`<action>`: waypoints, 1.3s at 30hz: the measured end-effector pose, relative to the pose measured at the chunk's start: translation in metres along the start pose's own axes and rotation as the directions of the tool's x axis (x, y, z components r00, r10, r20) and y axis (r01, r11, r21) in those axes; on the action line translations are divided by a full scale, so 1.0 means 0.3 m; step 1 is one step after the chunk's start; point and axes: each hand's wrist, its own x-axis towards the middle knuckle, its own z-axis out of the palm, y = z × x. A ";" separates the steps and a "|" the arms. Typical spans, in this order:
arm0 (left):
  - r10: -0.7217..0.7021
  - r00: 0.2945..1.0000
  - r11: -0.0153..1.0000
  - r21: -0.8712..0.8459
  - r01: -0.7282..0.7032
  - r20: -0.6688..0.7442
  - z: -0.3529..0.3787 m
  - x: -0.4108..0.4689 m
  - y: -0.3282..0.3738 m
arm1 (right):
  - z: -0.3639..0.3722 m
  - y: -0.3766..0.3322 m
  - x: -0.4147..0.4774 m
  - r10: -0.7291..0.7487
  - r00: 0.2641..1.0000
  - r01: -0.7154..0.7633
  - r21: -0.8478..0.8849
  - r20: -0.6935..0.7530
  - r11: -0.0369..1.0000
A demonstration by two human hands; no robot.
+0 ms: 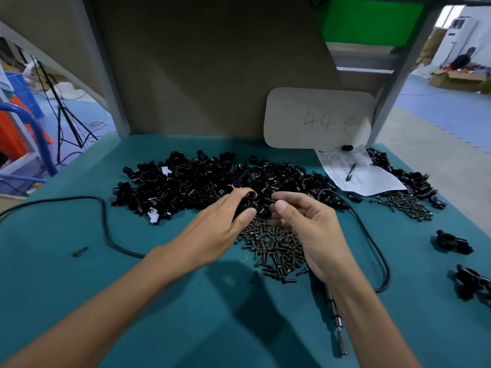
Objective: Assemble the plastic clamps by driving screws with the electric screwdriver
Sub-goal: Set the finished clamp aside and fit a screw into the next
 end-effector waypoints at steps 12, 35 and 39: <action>0.026 1.000 1.000 0.009 -0.026 -0.003 -0.002 -0.004 0.016 | 0.006 -0.028 -0.006 -0.035 0.996 0.044 -0.098 0.084 0.994; 0.081 0.997 0.994 0.076 -0.081 -0.001 0.002 -0.023 0.029 | 0.018 -0.032 0.009 -0.032 0.996 0.049 -0.225 0.078 0.973; 0.083 0.997 0.994 0.078 -0.082 -0.009 0.000 -0.021 0.028 | 0.023 -0.031 0.007 -0.034 0.997 0.057 -0.410 0.065 0.910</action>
